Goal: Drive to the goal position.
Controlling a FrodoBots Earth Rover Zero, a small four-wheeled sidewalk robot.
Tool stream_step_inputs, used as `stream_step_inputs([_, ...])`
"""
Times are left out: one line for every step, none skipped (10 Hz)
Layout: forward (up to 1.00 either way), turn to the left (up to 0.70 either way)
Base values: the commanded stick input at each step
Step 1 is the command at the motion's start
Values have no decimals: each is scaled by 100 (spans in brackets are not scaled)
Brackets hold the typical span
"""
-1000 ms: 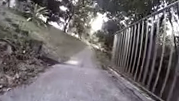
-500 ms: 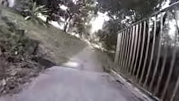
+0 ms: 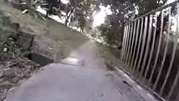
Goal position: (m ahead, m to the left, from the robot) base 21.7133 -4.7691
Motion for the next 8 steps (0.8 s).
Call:
stream_step_inputs([70,0])
stream_step_inputs([70,0])
stream_step_inputs([70,0])
stream_step_inputs([70,0])
stream_step_inputs([70,0])
stream_step_inputs([70,-11])
stream_step_inputs([70,-14])
stream_step_inputs([70,-14])
